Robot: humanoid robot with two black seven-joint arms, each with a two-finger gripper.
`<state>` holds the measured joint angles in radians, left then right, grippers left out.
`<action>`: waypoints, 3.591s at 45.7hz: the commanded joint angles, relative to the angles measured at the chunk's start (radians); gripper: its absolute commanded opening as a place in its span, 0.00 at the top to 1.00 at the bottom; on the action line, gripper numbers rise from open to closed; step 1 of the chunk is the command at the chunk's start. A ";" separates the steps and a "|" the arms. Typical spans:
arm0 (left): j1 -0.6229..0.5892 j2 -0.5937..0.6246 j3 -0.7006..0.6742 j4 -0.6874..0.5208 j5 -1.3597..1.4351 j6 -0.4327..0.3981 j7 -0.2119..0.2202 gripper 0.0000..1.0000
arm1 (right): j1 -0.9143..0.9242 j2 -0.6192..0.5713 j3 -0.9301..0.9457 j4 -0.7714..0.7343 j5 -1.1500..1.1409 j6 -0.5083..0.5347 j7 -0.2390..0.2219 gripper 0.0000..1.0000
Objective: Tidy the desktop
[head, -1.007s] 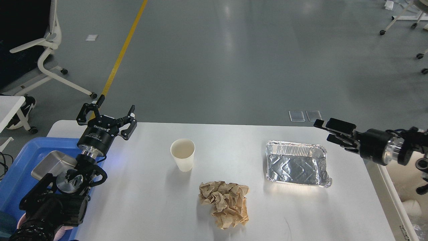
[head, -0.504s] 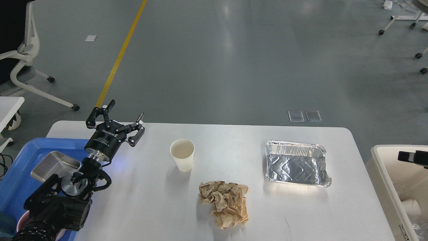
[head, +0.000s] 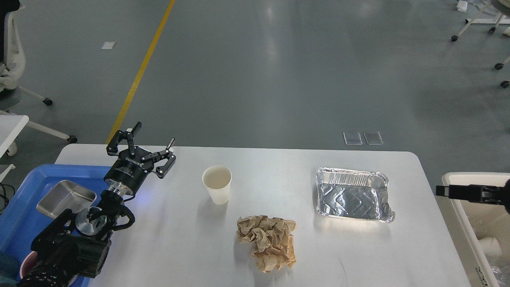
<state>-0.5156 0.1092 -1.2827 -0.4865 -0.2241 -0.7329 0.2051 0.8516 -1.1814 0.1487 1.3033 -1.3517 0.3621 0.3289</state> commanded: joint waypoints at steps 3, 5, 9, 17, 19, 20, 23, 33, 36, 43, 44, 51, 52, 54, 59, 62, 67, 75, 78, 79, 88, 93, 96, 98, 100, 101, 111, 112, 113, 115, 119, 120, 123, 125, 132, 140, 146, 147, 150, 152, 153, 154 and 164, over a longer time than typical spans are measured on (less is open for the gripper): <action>0.002 0.001 0.000 0.000 0.000 0.000 -0.001 0.02 | 0.024 0.227 -0.008 -0.205 -0.020 0.026 0.001 0.00; 0.002 0.001 0.000 -0.001 0.003 0.000 -0.001 0.02 | 0.032 0.271 -0.018 -0.254 -0.032 0.031 0.004 0.00; 0.002 0.001 0.000 -0.001 0.005 0.000 -0.001 0.02 | 0.049 0.344 -0.055 -0.323 -0.037 0.031 0.009 0.00; 0.002 0.000 0.000 -0.001 0.005 0.000 -0.001 0.02 | 0.069 0.427 -0.129 -0.410 -0.037 0.018 0.010 0.00; 0.002 -0.002 0.002 -0.001 0.006 0.000 -0.003 0.02 | 0.069 0.448 -0.136 -0.433 -0.037 0.015 0.010 0.00; 0.002 -0.002 0.000 -0.001 0.005 0.000 -0.003 0.02 | 0.069 0.460 -0.139 -0.449 -0.037 0.015 0.010 0.00; 0.002 -0.005 0.002 -0.001 0.005 0.000 -0.003 0.03 | 0.069 0.497 -0.141 -0.499 -0.035 0.015 0.010 0.00; 0.003 -0.006 0.006 -0.003 0.006 0.000 -0.003 0.02 | 0.058 0.552 -0.147 -0.572 -0.035 0.015 0.012 0.00; 0.005 -0.006 0.009 -0.003 0.005 0.000 -0.003 0.02 | 0.060 0.554 -0.167 -0.572 -0.035 0.014 0.012 0.00; 0.011 -0.008 0.013 -0.003 0.005 0.000 -0.003 0.02 | 0.057 0.582 -0.184 -0.595 -0.032 -0.008 0.012 0.00; 0.011 -0.008 0.013 -0.003 0.006 0.000 -0.003 0.02 | 0.055 0.588 -0.186 -0.599 -0.032 -0.009 0.012 0.00; 0.012 -0.006 0.013 -0.006 0.005 0.000 -0.003 0.02 | 0.038 0.617 -0.186 -0.625 -0.032 -0.011 0.012 0.00; 0.012 -0.006 0.013 -0.006 0.006 0.000 -0.003 0.02 | 0.038 0.621 -0.186 -0.628 -0.032 -0.011 0.013 0.00; 0.012 -0.006 0.013 -0.006 0.005 -0.002 -0.003 0.03 | 0.037 0.628 -0.186 -0.641 -0.032 -0.012 0.013 0.00; 0.016 -0.005 0.013 -0.006 0.006 0.000 -0.003 0.02 | 0.021 0.666 -0.186 -0.684 -0.030 -0.031 0.013 0.00; 0.019 -0.005 0.013 -0.009 0.006 0.000 -0.003 0.02 | 0.011 0.678 -0.186 -0.700 -0.032 -0.046 0.016 0.00; 0.020 -0.003 0.013 -0.009 0.006 0.000 -0.003 0.02 | 0.009 0.689 -0.202 -0.722 -0.029 -0.060 0.016 0.00; 0.026 -0.002 0.013 -0.011 0.006 0.000 -0.003 0.02 | 0.006 0.695 -0.213 -0.728 -0.024 -0.071 0.018 0.00; 0.023 -0.002 0.013 -0.011 0.006 0.000 -0.003 0.02 | 0.004 0.695 -0.213 -0.734 -0.023 -0.071 0.019 0.00; 0.026 -0.002 0.013 -0.011 0.006 0.000 -0.003 0.02 | 0.004 0.697 -0.212 -0.737 -0.023 -0.071 0.018 0.00; 0.026 0.001 0.013 -0.011 0.006 0.000 -0.003 0.02 | 0.003 0.706 -0.212 -0.748 -0.021 -0.077 0.019 0.00; 0.026 0.003 0.013 -0.012 0.006 0.000 -0.003 0.02 | -0.008 0.724 -0.212 -0.760 -0.021 -0.083 0.018 0.00; 0.026 0.006 0.013 -0.012 0.006 -0.002 -0.003 0.02 | -0.008 0.735 -0.212 -0.765 -0.018 -0.086 0.018 0.00; 0.026 0.007 0.013 -0.012 0.006 -0.002 -0.003 0.02 | -0.008 0.741 -0.212 -0.766 -0.011 -0.089 0.018 0.00; 0.026 0.009 0.013 -0.012 0.005 -0.002 -0.003 0.02 | -0.009 0.747 -0.213 -0.768 -0.003 -0.092 0.018 0.00; 0.026 0.009 0.013 -0.012 0.006 -0.002 -0.003 0.02 | -0.009 0.749 -0.212 -0.768 0.002 -0.092 0.018 0.00; 0.026 0.009 0.013 -0.012 0.006 0.000 -0.003 0.02 | -0.008 0.775 -0.212 -0.785 0.003 -0.092 0.018 0.00; 0.026 0.009 0.011 -0.012 0.006 -0.002 -0.003 0.02 | -0.008 0.776 -0.212 -0.786 0.003 -0.094 0.018 0.00; 0.026 0.009 0.011 -0.012 0.006 0.000 -0.003 0.02 | -0.008 0.778 -0.212 -0.786 0.003 -0.094 0.018 0.00; 0.026 0.009 0.011 -0.011 0.006 -0.002 -0.003 0.02 | -0.008 0.779 -0.212 -0.786 0.009 -0.094 0.018 0.00; 0.026 0.009 0.013 -0.011 0.006 0.000 -0.003 0.02 | -0.008 0.786 -0.212 -0.794 0.009 -0.094 0.018 0.00; 0.026 0.009 0.011 -0.012 0.006 0.000 -0.003 0.02 | -0.008 0.790 -0.212 -0.799 0.009 -0.094 0.018 0.00; 0.026 0.009 0.013 -0.011 0.006 0.000 -0.003 0.02 | -0.011 0.801 -0.213 -0.806 0.009 -0.094 0.018 0.00; 0.026 0.009 0.013 -0.012 0.006 0.000 -0.003 0.02 | -0.014 0.804 -0.213 -0.808 0.009 -0.094 0.018 0.00; 0.026 0.009 0.013 -0.012 0.006 -0.002 -0.003 0.02 | -0.019 0.810 -0.244 -0.811 0.009 -0.094 0.018 0.07; 0.026 0.009 0.013 -0.012 0.006 -0.002 -0.003 0.02 | -0.008 0.825 -0.337 -0.831 0.008 -0.092 0.018 0.61; 0.026 0.009 0.013 -0.012 0.006 -0.002 -0.003 0.02 | 0.001 0.827 -0.360 -0.831 0.008 -0.089 0.018 0.81; 0.026 0.009 0.013 -0.012 0.006 0.000 -0.003 0.02 | 0.001 0.827 -0.360 -0.832 0.008 -0.089 0.018 0.84; 0.026 0.009 0.013 -0.011 0.006 0.000 -0.003 0.02 | 0.003 0.830 -0.360 -0.837 0.008 -0.089 0.018 0.94; 0.026 0.010 0.013 -0.012 0.006 -0.002 -0.003 0.02 | 0.004 0.833 -0.360 -0.845 0.008 -0.089 0.018 0.98; 0.026 0.010 0.013 -0.012 0.006 0.000 -0.001 0.02 | 0.004 0.835 -0.360 -0.848 0.008 -0.089 0.018 0.99; 0.026 0.009 0.013 -0.011 0.006 -0.002 -0.003 0.02 | 0.006 0.835 -0.360 -0.849 0.008 -0.089 0.018 1.00; 0.031 0.010 0.011 -0.011 0.006 -0.002 -0.003 0.02 | 0.021 0.833 -0.360 -0.849 0.019 -0.075 0.018 1.00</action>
<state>-0.4890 0.1190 -1.2702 -0.4979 -0.2178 -0.7342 0.2028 0.8674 -0.3472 -0.2117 0.4543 -1.3414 0.2770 0.3467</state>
